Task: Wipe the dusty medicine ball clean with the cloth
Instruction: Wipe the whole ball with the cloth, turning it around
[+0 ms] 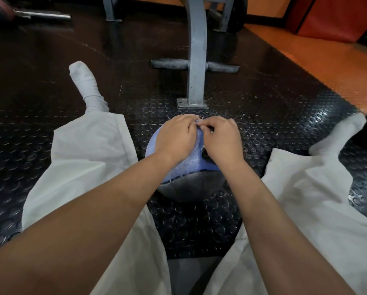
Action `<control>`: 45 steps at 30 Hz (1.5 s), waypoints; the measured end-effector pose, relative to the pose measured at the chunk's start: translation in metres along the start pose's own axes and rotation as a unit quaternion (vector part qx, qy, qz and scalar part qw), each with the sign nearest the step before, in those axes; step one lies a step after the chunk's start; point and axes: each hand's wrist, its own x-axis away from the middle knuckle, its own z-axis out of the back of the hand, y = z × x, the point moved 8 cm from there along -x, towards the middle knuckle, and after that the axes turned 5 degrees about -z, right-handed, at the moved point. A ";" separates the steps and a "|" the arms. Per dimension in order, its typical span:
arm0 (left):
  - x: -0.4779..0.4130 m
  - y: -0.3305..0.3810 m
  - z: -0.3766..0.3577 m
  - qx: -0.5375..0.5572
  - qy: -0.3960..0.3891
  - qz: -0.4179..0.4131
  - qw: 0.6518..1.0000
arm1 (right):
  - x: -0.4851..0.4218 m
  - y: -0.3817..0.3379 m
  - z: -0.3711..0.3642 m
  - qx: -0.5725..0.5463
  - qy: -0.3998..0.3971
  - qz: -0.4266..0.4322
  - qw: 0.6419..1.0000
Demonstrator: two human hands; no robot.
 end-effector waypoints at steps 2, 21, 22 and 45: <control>-0.001 -0.003 0.002 0.016 0.000 0.007 1.000 | 0.012 0.001 0.005 -0.022 0.019 0.002 1.000; 0.009 0.013 0.001 0.001 0.004 -0.026 1.000 | 0.023 0.007 0.024 -0.026 -0.001 -0.001 1.000; 0.009 0.014 0.000 -0.004 0.006 -0.030 1.000 | 0.017 0.006 0.023 -0.019 -0.004 0.004 1.000; 0.002 0.008 0.002 0.014 -0.005 -0.001 1.000 | -0.018 -0.007 0.006 -0.004 -0.035 -0.018 0.999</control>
